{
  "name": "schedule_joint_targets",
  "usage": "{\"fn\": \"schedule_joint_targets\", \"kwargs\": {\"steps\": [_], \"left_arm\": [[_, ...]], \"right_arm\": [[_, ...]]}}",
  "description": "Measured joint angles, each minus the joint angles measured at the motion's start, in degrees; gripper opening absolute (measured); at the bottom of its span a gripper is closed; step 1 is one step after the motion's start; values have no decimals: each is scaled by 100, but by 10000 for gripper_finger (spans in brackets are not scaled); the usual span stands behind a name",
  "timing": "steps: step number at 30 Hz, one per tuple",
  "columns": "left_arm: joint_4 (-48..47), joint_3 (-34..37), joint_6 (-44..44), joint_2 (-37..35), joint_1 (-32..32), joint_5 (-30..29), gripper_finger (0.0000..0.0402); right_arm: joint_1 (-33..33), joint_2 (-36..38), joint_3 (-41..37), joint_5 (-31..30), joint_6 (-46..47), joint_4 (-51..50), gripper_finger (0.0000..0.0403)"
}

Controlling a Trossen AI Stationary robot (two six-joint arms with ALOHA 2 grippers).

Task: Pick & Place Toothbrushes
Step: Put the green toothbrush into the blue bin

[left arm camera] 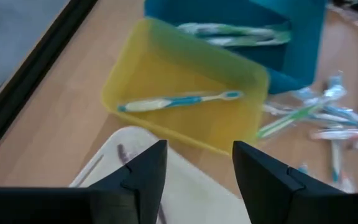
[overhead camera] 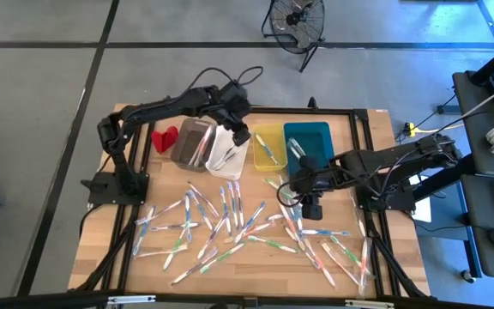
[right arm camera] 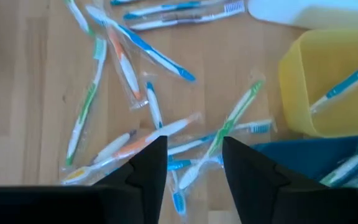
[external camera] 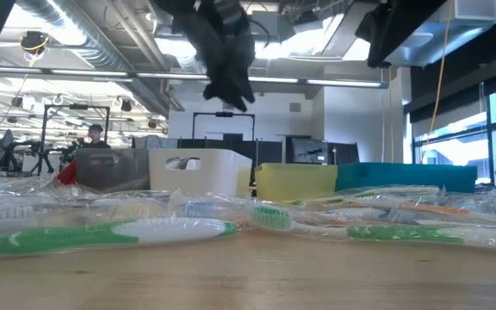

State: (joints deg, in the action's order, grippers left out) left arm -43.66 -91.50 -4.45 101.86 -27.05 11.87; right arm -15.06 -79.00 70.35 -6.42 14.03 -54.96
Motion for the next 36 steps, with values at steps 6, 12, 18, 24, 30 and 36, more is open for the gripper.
{"fn": "schedule_joint_targets", "kwargs": {"steps": [6,12,18,24,30,36], "left_arm": [[-528,-254,136,-140,268,-15,178],[-1050,-263,112,-577,601,-296,180],[-1336,-263,-35,-1132,1166,-1431,176],[-1521,-241,-233,-1634,1903,-2164,177],[-1367,603,-571,-2218,2510,-2623,175],[-508,1867,-991,-2984,2830,-2850,173]], "right_arm": [[94,-275,0,-4,-84,-32,161],[216,-692,-2,-17,-463,81,152],[323,-1110,-2,-20,-714,370,142],[426,-1558,-2,-20,-849,697,139],[577,-1932,-2,-15,-992,853,166],[734,-2119,-2,-17,-1054,974,198]]}}
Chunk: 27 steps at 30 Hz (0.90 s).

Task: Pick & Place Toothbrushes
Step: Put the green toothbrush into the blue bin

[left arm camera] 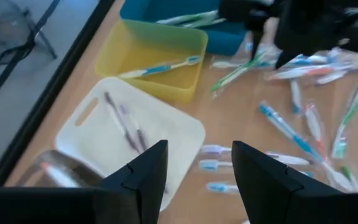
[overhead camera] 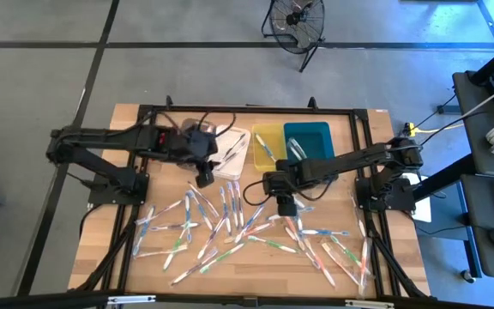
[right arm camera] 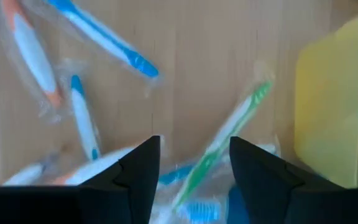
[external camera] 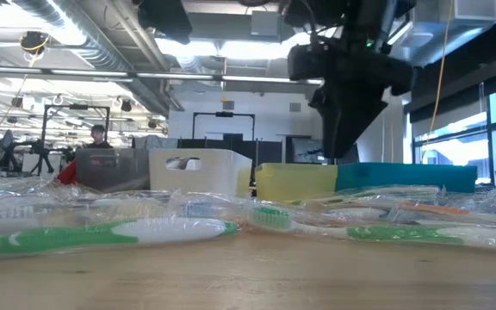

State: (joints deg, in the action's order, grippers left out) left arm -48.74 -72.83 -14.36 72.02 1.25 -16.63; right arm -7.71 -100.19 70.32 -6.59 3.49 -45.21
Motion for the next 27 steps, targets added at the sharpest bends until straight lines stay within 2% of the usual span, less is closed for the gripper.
{"fn": "schedule_joint_targets", "kwargs": {"steps": [5,10,19,27], "left_arm": [[1059,936,-8,-579,121,-5,173],[1821,1453,-6,-892,198,3,173],[2241,1717,107,-892,250,8,171],[2520,1717,160,-850,248,5,172]], "right_arm": [[182,-106,-1,3,-64,214,209],[395,-159,-52,-2,286,302,204],[583,-159,-710,0,504,749,181],[585,-159,-872,17,380,1378,177]]}}
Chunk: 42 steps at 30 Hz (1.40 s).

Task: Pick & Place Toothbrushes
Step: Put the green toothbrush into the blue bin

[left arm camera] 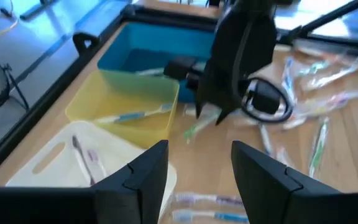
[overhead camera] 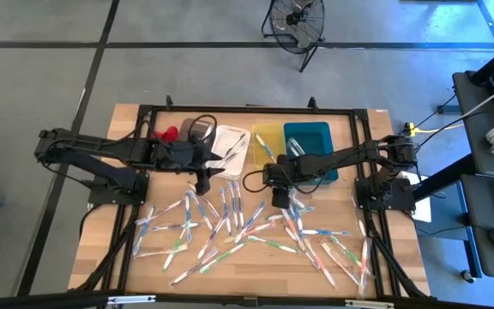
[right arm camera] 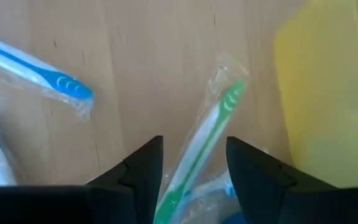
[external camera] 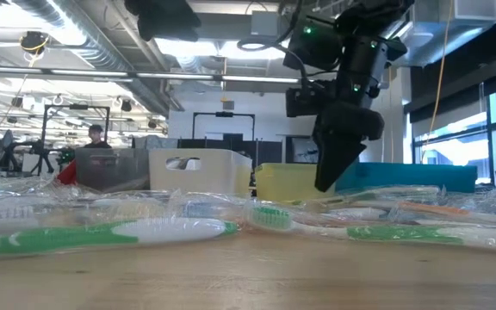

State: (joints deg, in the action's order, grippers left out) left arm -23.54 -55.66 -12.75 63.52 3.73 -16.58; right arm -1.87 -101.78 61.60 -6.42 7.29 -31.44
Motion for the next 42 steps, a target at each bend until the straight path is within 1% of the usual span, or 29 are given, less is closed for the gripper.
{"fn": "schedule_joint_targets", "kwargs": {"steps": [4,14,22,27,30,33,38,42], "left_arm": [[17,0,-4,1,30,105,173],[113,0,0,1,188,108,173],[88,0,0,1,345,105,173],[108,0,0,23,447,50,171],[108,0,-2,23,489,-29,170],[108,0,-4,23,564,-40,169],[108,0,-2,23,599,-192,169],[108,0,-4,23,601,-192,169]], "right_arm": [[0,-42,-4,-4,-12,132,184],[70,-269,-7,-47,-29,229,191],[108,-552,13,-42,-50,323,178],[111,-591,13,26,-66,332,166],[112,-597,13,117,-37,335,153],[109,-601,13,144,-28,339,132],[107,-607,11,176,-28,360,78],[101,-610,7,188,-23,378,31]]}}
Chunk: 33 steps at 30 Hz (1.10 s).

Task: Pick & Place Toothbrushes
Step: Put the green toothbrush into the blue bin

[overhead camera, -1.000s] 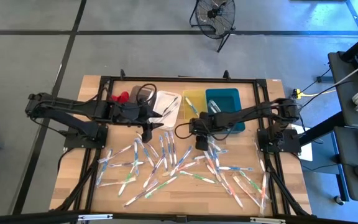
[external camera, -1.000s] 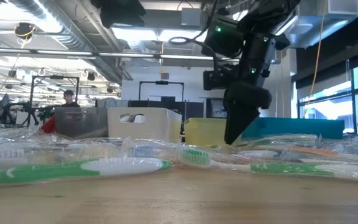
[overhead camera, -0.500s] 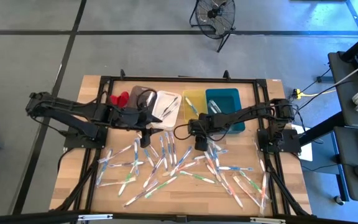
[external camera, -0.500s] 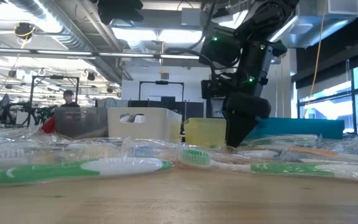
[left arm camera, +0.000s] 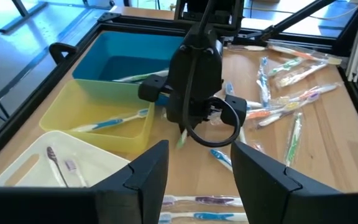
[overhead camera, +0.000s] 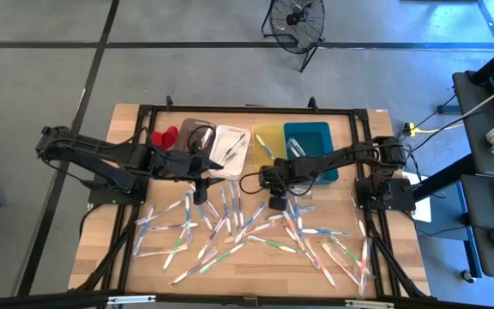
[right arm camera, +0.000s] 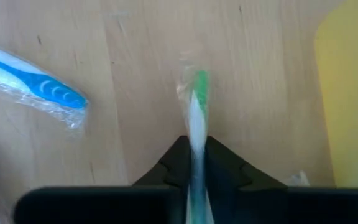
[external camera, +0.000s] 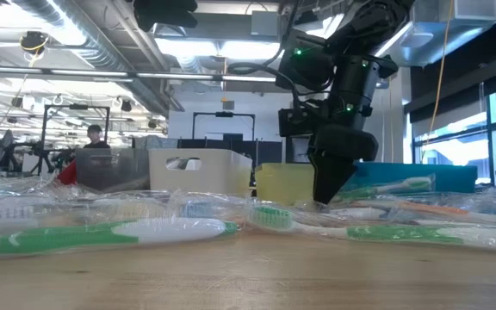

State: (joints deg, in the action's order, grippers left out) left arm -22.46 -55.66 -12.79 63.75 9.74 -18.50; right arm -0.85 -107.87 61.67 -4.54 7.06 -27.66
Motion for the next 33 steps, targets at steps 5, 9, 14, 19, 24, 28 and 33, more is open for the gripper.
{"fn": "schedule_joint_targets", "kwargs": {"steps": [5,9,14,19,24,28,33], "left_arm": [[0,0,1,0,0,2,169],[0,0,1,0,0,2,169],[-2,0,4,0,0,7,169],[-2,0,50,0,0,11,169],[-56,0,55,0,0,13,169],[-74,0,147,0,0,13,169],[-77,0,159,0,0,13,169]], "right_arm": [[6,0,0,72,56,13,23],[6,-21,148,70,218,-217,28],[-84,-57,573,94,296,-692,25],[-238,-46,1144,94,274,-1226,25],[-411,-35,1742,-53,253,-2020,27],[-528,-33,2114,-418,361,-2916,24],[-592,-26,2489,-907,796,-4185,24]]}}
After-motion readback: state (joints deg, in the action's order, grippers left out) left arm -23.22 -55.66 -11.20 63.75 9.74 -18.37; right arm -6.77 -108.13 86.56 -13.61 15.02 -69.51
